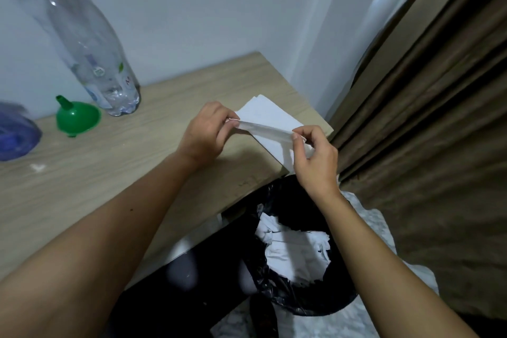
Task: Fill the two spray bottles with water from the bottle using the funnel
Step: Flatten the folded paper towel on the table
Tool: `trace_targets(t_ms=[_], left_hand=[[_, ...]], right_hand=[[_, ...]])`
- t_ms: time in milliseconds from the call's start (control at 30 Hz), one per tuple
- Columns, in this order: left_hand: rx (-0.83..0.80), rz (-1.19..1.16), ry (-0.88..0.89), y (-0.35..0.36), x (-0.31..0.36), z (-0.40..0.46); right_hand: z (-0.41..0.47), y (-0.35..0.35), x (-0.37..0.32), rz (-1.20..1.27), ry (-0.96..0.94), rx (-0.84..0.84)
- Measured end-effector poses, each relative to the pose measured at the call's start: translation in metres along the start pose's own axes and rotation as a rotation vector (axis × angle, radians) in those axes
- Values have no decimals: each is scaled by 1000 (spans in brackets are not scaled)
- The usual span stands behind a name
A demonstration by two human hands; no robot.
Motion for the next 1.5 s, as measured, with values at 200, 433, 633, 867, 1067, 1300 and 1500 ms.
trace_targets(t_ms=[200, 433, 633, 867, 1067, 1300, 1500], left_hand=[[24, -34, -321, -73, -16, -41], [182, -54, -672, -168, -41, -135], [334, -128, -877, -225, -52, -217], [344, -21, -980, -266, -68, -289], [334, 114, -943, -277, -77, -310], [284, 183, -894, -275, -84, -318], [308, 292, -759, -275, -87, -323]], right_hand=[[2, 34, -41, 93, -41, -75], [-22, 108, -111, 241, -66, -254], [-62, 162, -158, 321, -158, -402], [-106, 205, -185, 307, -290, -512], [-129, 220, -187, 251, -383, -597], [-138, 225, -182, 154, -436, -566], [-137, 220, -183, 111, -544, -467]])
Point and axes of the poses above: each hand's wrist, its own z-axis towards the middle knuckle, its own y-axis out of the palm, x = y × z, the point moved 3 cm from there along z, towards the middle knuckle, and after that the axes turned 10 degrees about -y, right-handed, at the moved point
